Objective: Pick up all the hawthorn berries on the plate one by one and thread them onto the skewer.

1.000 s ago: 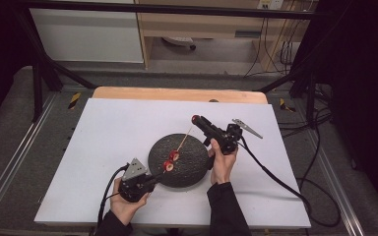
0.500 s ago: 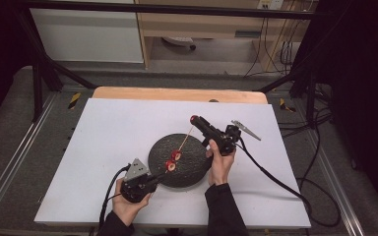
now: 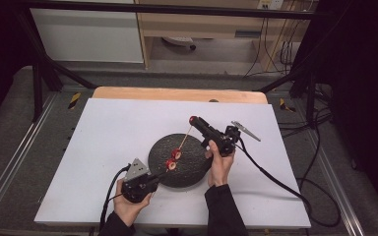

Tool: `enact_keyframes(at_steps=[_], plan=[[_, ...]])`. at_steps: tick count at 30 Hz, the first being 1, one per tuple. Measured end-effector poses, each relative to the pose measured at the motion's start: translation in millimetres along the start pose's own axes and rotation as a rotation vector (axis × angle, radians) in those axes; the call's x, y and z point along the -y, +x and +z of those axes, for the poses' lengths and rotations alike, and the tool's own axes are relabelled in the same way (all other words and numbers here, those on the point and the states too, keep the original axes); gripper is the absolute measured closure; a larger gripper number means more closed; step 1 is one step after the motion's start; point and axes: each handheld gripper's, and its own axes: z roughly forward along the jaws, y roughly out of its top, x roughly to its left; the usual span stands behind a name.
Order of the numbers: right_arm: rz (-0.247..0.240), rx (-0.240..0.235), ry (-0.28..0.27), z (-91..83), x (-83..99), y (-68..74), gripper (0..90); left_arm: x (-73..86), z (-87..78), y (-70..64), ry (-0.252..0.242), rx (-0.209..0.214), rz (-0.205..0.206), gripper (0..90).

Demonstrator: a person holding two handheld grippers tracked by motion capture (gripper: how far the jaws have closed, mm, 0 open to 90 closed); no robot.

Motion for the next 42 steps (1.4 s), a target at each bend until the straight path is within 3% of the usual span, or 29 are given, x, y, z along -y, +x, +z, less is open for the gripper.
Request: enact_keyframes(at_steps=[13,20,27,42], plan=[[0.016,-0.009,0.011,-0.6,1.9,1.0,63.3,-2.8,7.6,-4.4,-0.015,-0.005,-0.007,88.6],[0.002,-0.004,0.013,-0.2,5.3,0.6,63.4,-3.4,10.1,-4.3,-0.011,-0.008,-0.016,88.7],[0.007,-0.009,0.03,0.4,10.1,0.8,63.5,-9.2,14.2,-5.5,-0.019,-0.005,-0.043,88.7],[-0.01,-0.012,0.065,-1.5,17.4,2.6,63.5,-22.3,21.0,-2.8,-0.033,-0.015,-0.047,88.7]])
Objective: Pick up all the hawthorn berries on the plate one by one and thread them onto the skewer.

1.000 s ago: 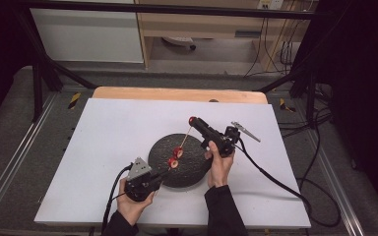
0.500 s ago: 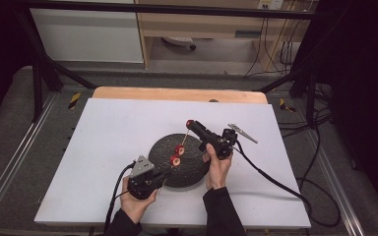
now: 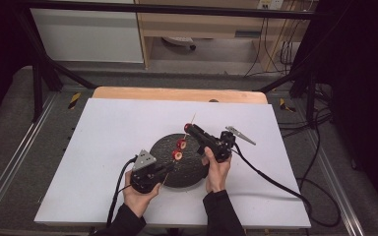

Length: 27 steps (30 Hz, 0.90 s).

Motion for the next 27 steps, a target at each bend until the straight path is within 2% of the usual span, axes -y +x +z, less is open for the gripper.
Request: enact_keyframes(at_steps=[10,18,23,27], plan=[[-0.016,-0.001,0.015,-0.1,4.4,0.4,63.5,-6.5,3.9,2.1,-0.005,0.002,0.002,88.8],[-0.022,0.001,0.039,-0.6,6.2,1.3,63.1,-5.2,4.6,3.0,-0.004,0.006,0.004,88.8],[-0.045,0.007,0.048,-2.3,3.3,1.9,58.9,-3.0,2.5,4.4,0.001,0.013,0.008,88.8],[-0.09,0.022,0.071,-6.0,-3.3,3.1,52.8,-0.3,0.3,7.8,0.007,0.011,0.008,88.8]])
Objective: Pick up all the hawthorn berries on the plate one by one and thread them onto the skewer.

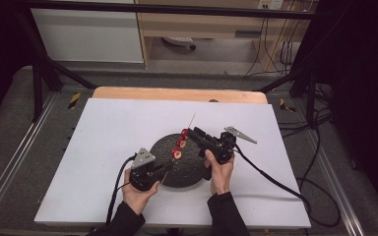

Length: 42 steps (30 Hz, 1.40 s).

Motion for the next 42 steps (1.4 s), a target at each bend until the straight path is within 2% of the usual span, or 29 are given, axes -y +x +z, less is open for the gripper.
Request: enact_keyframes(at_steps=[4,8,13,16,19,22,30,36,39,42], plan=[[-0.058,0.021,0.05,-4.3,-5.1,-0.3,39.7,1.3,-2.9,3.9,0.007,-0.005,0.004,88.8],[-0.138,0.054,0.14,-7.4,-7.7,-3.9,24.3,2.2,-6.3,7.2,0.02,-0.007,0.02,88.8],[-0.224,0.103,0.226,-16.8,-5.1,-12.6,13.2,3.8,-9.6,11.1,0.035,-0.004,0.026,88.7],[-0.248,0.132,0.276,-23.0,-4.4,-19.7,7.8,3.8,-12.0,14.0,0.049,-0.006,0.039,88.7],[-0.288,0.152,0.313,-29.2,-3.7,-24.6,4.3,3.1,-14.4,16.5,0.064,-0.005,0.05,88.7],[-0.315,0.164,0.38,-36.3,-1.9,-30.5,2.2,1.7,-16.1,18.7,0.073,-0.004,0.051,88.6],[-0.381,0.2,0.437,-57.9,5.1,-45.7,1.1,-6.1,-21.6,25.0,0.124,-0.013,0.069,88.6],[-0.422,0.177,0.481,-77.8,11.5,-58.4,1.1,-14.2,-24.0,29.0,0.149,-0.018,0.08,88.6],[-0.425,0.168,0.498,-87.3,14.5,-63.3,1.2,-17.0,-24.4,30.0,0.165,-0.016,0.086,88.6],[-0.436,0.194,0.512,-95.4,17.3,-68.7,1.3,-19.0,-22.0,30.9,0.191,-0.015,0.091,88.6]])
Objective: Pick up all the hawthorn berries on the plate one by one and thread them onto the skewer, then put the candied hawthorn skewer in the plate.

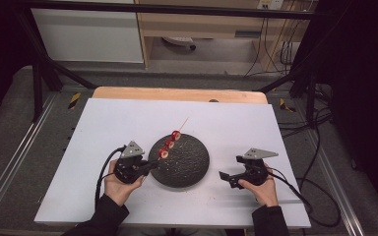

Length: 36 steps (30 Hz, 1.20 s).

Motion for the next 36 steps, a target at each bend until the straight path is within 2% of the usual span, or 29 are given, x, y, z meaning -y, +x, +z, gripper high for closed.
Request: enact_keyframes(at_steps=[12,18,25,36], plan=[[0.004,0.042,0.042,-12.1,27.1,-9.0,1.2,-12.8,12.5,1.1,0.087,-0.009,0.026,88.6],[0.011,0.05,0.033,-16.2,32.4,-11.1,1.1,-16.1,19.3,4.1,0.14,-0.013,0.027,88.5],[0.011,0.048,0.042,-15.4,35.0,-10.2,1.1,-14.0,30.4,7.0,0.198,-0.02,0.018,88.5],[0.006,0.043,0.044,-14.9,35.7,-10.0,1.1,-3.7,51.3,3.9,0.286,-0.046,0.005,88.5]])
